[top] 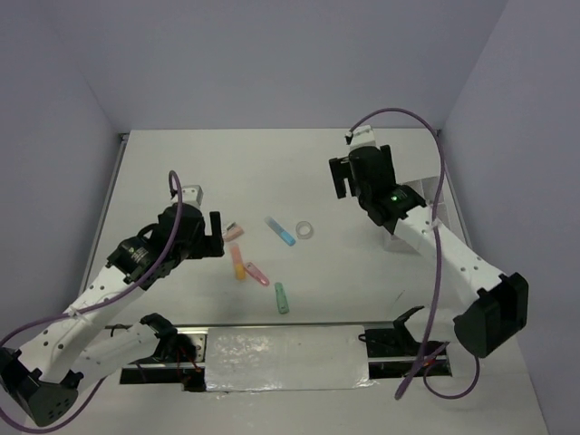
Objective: Sort the stationery into containers
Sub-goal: Pick up the stationery from the center of the board.
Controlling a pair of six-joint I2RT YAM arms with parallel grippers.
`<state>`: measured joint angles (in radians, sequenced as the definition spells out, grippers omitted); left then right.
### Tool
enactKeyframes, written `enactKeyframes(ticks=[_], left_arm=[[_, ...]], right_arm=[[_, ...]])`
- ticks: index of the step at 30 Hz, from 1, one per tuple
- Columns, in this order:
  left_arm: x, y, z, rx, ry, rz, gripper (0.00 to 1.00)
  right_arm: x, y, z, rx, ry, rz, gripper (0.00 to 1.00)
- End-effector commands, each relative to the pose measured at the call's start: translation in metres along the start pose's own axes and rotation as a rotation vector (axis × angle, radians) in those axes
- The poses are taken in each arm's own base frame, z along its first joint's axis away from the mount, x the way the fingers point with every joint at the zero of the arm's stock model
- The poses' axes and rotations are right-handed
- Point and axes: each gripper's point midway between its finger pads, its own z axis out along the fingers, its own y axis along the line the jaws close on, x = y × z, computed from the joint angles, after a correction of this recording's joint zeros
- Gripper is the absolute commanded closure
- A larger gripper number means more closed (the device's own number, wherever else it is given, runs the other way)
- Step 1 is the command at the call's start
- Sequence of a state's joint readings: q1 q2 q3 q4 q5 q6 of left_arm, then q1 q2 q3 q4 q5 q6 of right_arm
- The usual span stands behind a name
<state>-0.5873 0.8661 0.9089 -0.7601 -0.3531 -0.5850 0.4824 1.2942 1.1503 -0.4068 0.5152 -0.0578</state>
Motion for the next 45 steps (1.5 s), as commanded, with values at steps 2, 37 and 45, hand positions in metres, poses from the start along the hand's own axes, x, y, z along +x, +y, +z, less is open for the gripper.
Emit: enactKeyframes(ticks=[2, 37, 45], left_arm=[[-0.012, 0.007, -0.003, -0.033, -0.043, -0.047, 0.01], [-0.009, -0.009, 0.023, 0.012, 0.029, -0.025, 0.02], [-0.009, -0.012, 0.023, 0.028, 0.028, -0.027, 0.02]], right_arm=[[-0.038, 0.034, -0.038, -0.251, -0.098, 0.196, 0.00], [0.119, 0.196, 0.061, -0.452, 0.454, 0.295, 0.60], [0.156, 0.197, 0.081, -0.363, 0.568, 0.213, 0.69]])
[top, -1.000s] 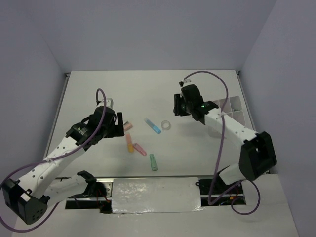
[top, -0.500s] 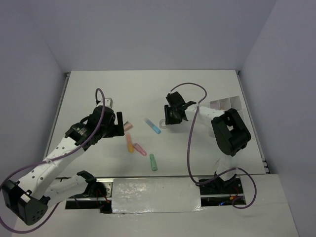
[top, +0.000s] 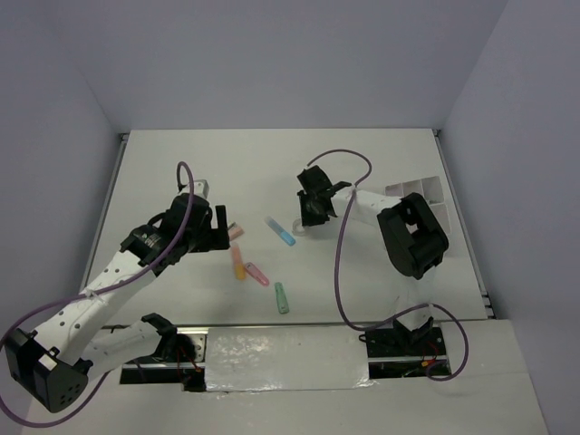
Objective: Sort the stationery into containers
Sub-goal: Pick up the stationery from the center of the board.
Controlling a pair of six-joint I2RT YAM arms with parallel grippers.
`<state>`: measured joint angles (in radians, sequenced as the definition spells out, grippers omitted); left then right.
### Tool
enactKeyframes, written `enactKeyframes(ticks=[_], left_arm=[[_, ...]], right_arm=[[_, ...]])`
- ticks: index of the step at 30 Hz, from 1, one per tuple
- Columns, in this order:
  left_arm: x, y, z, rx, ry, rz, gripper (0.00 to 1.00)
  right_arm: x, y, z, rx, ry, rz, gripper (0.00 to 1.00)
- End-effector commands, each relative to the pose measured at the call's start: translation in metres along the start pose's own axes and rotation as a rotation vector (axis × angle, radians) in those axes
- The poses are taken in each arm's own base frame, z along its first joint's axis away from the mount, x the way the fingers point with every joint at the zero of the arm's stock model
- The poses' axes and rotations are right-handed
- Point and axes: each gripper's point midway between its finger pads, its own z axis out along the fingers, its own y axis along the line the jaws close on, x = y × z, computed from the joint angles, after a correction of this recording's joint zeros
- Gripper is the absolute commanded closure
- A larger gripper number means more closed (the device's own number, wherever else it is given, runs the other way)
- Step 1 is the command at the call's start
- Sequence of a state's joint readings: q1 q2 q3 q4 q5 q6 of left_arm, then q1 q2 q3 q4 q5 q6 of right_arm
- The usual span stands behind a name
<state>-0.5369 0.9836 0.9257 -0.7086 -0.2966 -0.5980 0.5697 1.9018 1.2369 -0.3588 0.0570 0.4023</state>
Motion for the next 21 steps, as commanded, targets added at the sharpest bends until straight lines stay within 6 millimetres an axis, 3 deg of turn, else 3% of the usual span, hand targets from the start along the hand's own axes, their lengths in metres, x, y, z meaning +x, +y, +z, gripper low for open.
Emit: enactKeyframes(ticks=[1, 3, 5, 9, 10, 12, 13, 16, 18, 21], left_arm=[[-0.008, -0.007, -0.002, 0.044, -0.033, 0.005, 0.02], [-0.009, -0.015, -0.003, 0.083, -0.030, -0.015, 0.01], [-0.008, -0.028, -0.002, 0.144, -0.024, -0.043, 0.01], [-0.026, -0.086, -0.010, 0.434, -0.057, -0.098, 0.01], [-0.032, -0.095, -0.012, 0.474, -0.065, -0.123, 0.02], [-0.039, -0.113, -0.014, 0.557, -0.072, -0.145, 0.04], [-0.050, -0.131, -0.023, 0.652, -0.092, -0.176, 0.04], [-0.060, -0.164, -0.036, 0.794, -0.106, -0.217, 0.07], [-0.063, -0.176, -0.034, 0.816, -0.102, -0.227, 0.08], [-0.065, -0.196, -0.037, 0.854, -0.096, -0.219, 0.13]], right_arm=[[0.010, -0.007, 0.009, 0.044, 0.031, -0.010, 0.75], [0.011, -0.003, 0.006, 0.021, 0.018, -0.006, 0.77], [0.008, 0.000, 0.000, 0.006, -0.005, 0.001, 0.90], [-0.006, 0.006, -0.028, -0.021, -0.088, 0.001, 0.95], [-0.020, 0.011, -0.051, -0.046, -0.152, 0.004, 0.95], [-0.020, 0.018, -0.072, -0.074, -0.204, 0.000, 0.95], [-0.023, 0.022, -0.097, -0.105, -0.259, 0.003, 0.95], [-0.024, 0.046, -0.144, -0.220, -0.362, -0.009, 0.95], [-0.020, 0.060, -0.172, -0.287, -0.414, -0.021, 0.95], [-0.012, 0.070, -0.194, -0.338, -0.440, -0.021, 0.95]])
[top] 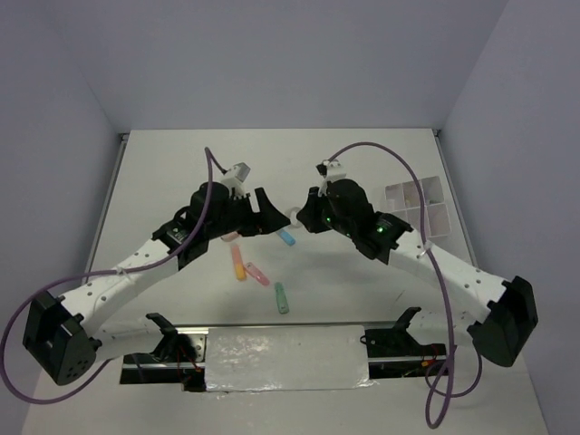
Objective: Sort the stationery into containers
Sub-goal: Pick up the stationery from the center of the board, then place the stationery in the storage box.
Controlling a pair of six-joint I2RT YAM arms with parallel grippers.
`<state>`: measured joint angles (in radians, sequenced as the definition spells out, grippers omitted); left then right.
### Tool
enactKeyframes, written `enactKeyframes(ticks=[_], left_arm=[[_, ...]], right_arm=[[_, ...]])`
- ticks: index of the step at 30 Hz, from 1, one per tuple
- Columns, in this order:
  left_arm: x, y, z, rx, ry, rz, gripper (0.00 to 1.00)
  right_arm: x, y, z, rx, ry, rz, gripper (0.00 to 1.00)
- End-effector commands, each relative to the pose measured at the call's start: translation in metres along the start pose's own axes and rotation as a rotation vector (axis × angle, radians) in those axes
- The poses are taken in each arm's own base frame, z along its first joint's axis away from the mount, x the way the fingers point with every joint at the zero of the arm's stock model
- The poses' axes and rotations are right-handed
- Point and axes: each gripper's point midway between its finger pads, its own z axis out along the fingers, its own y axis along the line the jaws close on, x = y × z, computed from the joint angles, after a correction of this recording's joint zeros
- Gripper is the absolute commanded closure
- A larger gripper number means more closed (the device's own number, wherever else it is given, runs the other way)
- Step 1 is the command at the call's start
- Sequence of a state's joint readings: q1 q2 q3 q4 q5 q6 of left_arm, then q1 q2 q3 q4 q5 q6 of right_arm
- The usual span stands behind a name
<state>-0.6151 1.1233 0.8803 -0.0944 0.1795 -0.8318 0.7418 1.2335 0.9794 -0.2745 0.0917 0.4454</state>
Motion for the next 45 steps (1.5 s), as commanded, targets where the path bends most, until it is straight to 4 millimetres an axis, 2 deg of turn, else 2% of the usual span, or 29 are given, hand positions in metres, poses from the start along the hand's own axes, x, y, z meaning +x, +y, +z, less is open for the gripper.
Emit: enactKeyframes(ticks=[1, 3, 7, 8, 10, 11, 13, 14, 15, 16, 17, 19, 20, 21, 22, 23, 24, 26, 29, 33, 35, 36, 37, 41, 43, 44, 45], left_arm=[[-0.021, -0.060, 0.004, 0.206, -0.056, -0.004, 0.14], [-0.020, -0.066, 0.010, 0.218, -0.049, -0.007, 0.22], [-0.012, -0.068, 0.016, 0.202, -0.025, 0.000, 0.39], [-0.011, -0.068, 0.017, 0.202, -0.023, 0.001, 0.52], [-0.010, -0.067, 0.017, 0.199, -0.023, 0.006, 0.65], [-0.010, -0.067, 0.017, 0.196, -0.021, 0.014, 0.87], [-0.012, -0.070, 0.015, 0.204, -0.023, 0.034, 1.00], [-0.011, -0.072, 0.014, 0.216, -0.019, 0.055, 1.00], [-0.012, -0.074, 0.012, 0.231, -0.026, 0.070, 1.00], [-0.015, -0.080, 0.006, 0.264, -0.041, 0.092, 1.00], [-0.007, -0.083, 0.002, 0.308, -0.024, 0.128, 1.00], [-0.014, -0.103, -0.014, 0.422, -0.074, 0.191, 1.00], [-0.013, -0.112, -0.022, 0.478, -0.084, 0.224, 1.00], [-0.007, -0.123, -0.031, 0.578, -0.086, 0.264, 1.00], [-0.007, -0.133, -0.045, 0.649, -0.109, 0.292, 1.00], [0.004, -0.133, -0.050, 0.702, -0.096, 0.296, 1.00], [0.003, -0.151, -0.071, 0.829, -0.133, 0.348, 1.00], [0.008, -0.157, -0.083, 0.902, -0.134, 0.353, 1.00], [0.013, -0.161, -0.091, 0.956, -0.132, 0.372, 1.00], [0.015, -0.165, -0.098, 0.993, -0.130, 0.385, 1.00], [0.015, -0.167, -0.101, 1.010, -0.134, 0.387, 1.00], [0.013, -0.168, -0.101, 1.004, -0.143, 0.391, 1.00], [0.015, -0.166, -0.098, 0.995, -0.133, 0.389, 1.00], [0.014, -0.159, -0.089, 0.937, -0.128, 0.374, 1.00], [0.012, -0.155, -0.085, 0.904, -0.139, 0.376, 1.00], [0.009, -0.154, -0.082, 0.884, -0.150, 0.372, 1.00], [0.009, -0.151, -0.080, 0.862, -0.145, 0.364, 1.00]], right_arm=[[-0.001, 0.015, -0.014, -0.043, -0.039, 0.020, 0.95], [-0.005, 0.025, -0.025, -0.068, -0.061, 0.015, 0.95], [-0.010, 0.030, -0.037, -0.072, -0.087, 0.020, 0.94], [-0.011, 0.031, -0.037, -0.075, -0.089, 0.018, 0.94], [-0.010, 0.039, -0.039, -0.108, -0.081, 0.014, 0.93], [-0.009, 0.043, -0.039, -0.124, -0.081, 0.009, 0.86], [-0.007, 0.051, -0.043, -0.186, -0.090, 0.004, 0.68], [-0.010, 0.053, -0.049, -0.209, -0.110, 0.002, 0.52], [-0.005, 0.052, -0.051, -0.223, -0.112, -0.012, 0.43], [-0.009, 0.053, -0.056, -0.248, -0.131, -0.010, 0.34], [-0.011, 0.050, -0.065, -0.268, -0.155, -0.007, 0.21], [-0.018, 0.051, -0.077, -0.359, -0.175, -0.006, 0.10], [-0.024, 0.055, -0.092, -0.422, -0.208, -0.010, 0.09], [-0.025, 0.059, -0.098, -0.491, -0.227, -0.008, 0.08], [-0.020, 0.069, -0.113, -0.627, -0.193, -0.026, 0.08], [-0.013, 0.076, -0.123, -0.715, -0.179, -0.016, 0.08], [-0.018, 0.089, -0.135, -0.810, -0.209, -0.047, 0.09], [-0.007, 0.105, -0.154, -0.954, -0.161, -0.088, 0.11], [-0.006, 0.115, -0.174, -1.057, -0.179, -0.101, 0.13], [-0.009, 0.122, -0.186, -1.104, -0.192, -0.112, 0.19], [-0.011, 0.125, -0.186, -1.112, -0.187, -0.113, 0.30], [-0.011, 0.127, -0.185, -1.117, -0.180, -0.106, 0.42], [-0.011, 0.128, -0.186, -1.123, -0.184, -0.111, 0.47], [-0.010, 0.130, -0.190, -1.147, -0.188, -0.117, 0.59], [-0.010, 0.130, -0.191, -1.148, -0.192, -0.124, 0.84], [-0.009, 0.130, -0.192, -1.150, -0.191, -0.124, 0.89], [-0.009, 0.130, -0.192, -1.144, -0.192, -0.123, 1.00]])
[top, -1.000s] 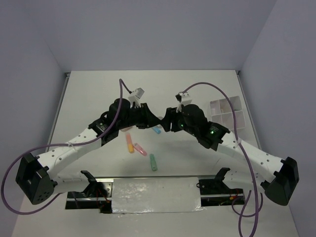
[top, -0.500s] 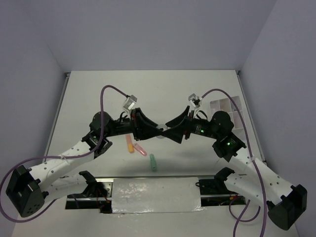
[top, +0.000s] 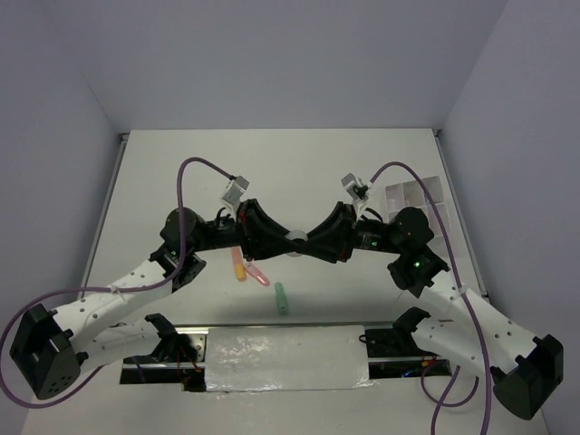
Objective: Sort the stationery into containers
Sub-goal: Place the stationery in the storage box.
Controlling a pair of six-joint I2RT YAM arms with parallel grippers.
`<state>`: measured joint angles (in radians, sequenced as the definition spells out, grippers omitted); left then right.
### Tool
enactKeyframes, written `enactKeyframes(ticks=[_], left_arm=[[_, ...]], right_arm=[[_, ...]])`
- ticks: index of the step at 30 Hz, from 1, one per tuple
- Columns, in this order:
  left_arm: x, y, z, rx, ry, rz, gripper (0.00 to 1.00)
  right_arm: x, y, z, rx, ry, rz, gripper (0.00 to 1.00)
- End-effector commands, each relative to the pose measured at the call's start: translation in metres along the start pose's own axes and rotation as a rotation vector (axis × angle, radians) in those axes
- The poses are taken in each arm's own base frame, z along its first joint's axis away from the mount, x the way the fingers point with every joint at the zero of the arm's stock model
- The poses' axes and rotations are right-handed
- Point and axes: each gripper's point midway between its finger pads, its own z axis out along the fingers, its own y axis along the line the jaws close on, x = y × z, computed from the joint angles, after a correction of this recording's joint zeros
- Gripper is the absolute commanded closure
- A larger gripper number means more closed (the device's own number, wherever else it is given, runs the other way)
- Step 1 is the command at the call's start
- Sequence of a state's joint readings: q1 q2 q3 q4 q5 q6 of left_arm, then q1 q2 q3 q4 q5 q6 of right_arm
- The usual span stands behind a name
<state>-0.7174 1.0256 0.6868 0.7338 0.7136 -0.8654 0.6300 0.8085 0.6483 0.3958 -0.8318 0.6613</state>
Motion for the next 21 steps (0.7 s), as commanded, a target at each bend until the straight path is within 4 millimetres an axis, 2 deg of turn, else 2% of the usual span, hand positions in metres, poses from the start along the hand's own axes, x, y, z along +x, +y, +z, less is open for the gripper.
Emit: enactKeyframes(ticks=[1, 4, 5, 6, 7, 8, 9, 10, 12, 13, 14, 15, 16, 17, 18, 19, 20, 21], left_arm=[[-0.020, 0.008, 0.001, -0.059, -0.066, 0.093, 1.00], [-0.022, 0.017, 0.001, -0.108, -0.072, 0.090, 1.00], [-0.023, 0.021, 0.001, -0.132, -0.073, 0.087, 0.94], [-0.025, 0.032, 0.000, -0.197, -0.079, 0.080, 0.71], [-0.025, 0.038, -0.002, -0.233, -0.082, 0.075, 0.60], [-0.029, 0.041, -0.004, -0.268, -0.089, 0.075, 0.43], [-0.037, 0.055, -0.008, -0.359, -0.130, 0.075, 0.02], [-0.036, 0.063, -0.013, -0.430, -0.117, 0.046, 0.01], [-0.050, 0.083, -0.028, -0.606, -0.160, 0.026, 0.01], [-0.055, 0.089, -0.033, -0.666, -0.172, 0.015, 0.01], [-0.059, 0.095, -0.039, -0.729, -0.185, 0.004, 0.01], [-0.075, 0.090, -0.040, -0.760, -0.218, -0.014, 0.01], [-0.069, 0.111, -0.066, -0.949, -0.219, -0.048, 0.01], [-0.069, 0.119, -0.079, -1.047, -0.232, -0.089, 0.01], [-0.072, 0.127, -0.103, -1.211, -0.223, -0.091, 0.01], [-0.074, 0.128, -0.112, -1.265, -0.200, -0.068, 0.00], [-0.075, 0.128, -0.118, -1.306, -0.172, -0.050, 0.01], [-0.083, 0.123, -0.120, -1.325, -0.160, -0.030, 0.01]], right_arm=[[-0.004, 0.029, -0.002, -0.108, 0.012, -0.049, 1.00], [-0.002, 0.030, -0.003, -0.110, 0.032, -0.067, 1.00], [0.000, 0.027, -0.004, -0.093, 0.045, -0.054, 1.00], [-0.004, 0.024, -0.003, -0.072, 0.037, -0.079, 1.00], [-0.005, 0.020, -0.002, -0.046, 0.038, -0.083, 1.00], [0.001, 0.010, -0.003, 0.009, 0.066, -0.047, 1.00], [0.003, 0.001, -0.002, 0.047, 0.076, -0.042, 1.00], [-0.003, -0.008, -0.002, 0.097, 0.060, -0.069, 1.00], [0.004, -0.029, -0.004, 0.194, 0.093, -0.051, 1.00], [-0.001, -0.046, -0.007, 0.279, 0.070, -0.063, 1.00], [0.008, -0.064, -0.015, 0.377, 0.104, -0.027, 1.00], [0.010, -0.082, -0.022, 0.461, 0.118, -0.020, 1.00], [0.006, -0.104, -0.038, 0.605, 0.122, -0.039, 1.00], [-0.001, -0.127, -0.057, 0.738, 0.109, -0.038, 1.00], [-0.002, -0.142, -0.075, 0.870, 0.146, -0.026, 1.00], [-0.016, -0.168, -0.108, 1.073, 0.108, -0.044, 1.00], [-0.022, -0.178, -0.126, 1.174, 0.104, -0.047, 1.00], [-0.033, -0.189, -0.142, 1.274, 0.106, -0.053, 1.00]])
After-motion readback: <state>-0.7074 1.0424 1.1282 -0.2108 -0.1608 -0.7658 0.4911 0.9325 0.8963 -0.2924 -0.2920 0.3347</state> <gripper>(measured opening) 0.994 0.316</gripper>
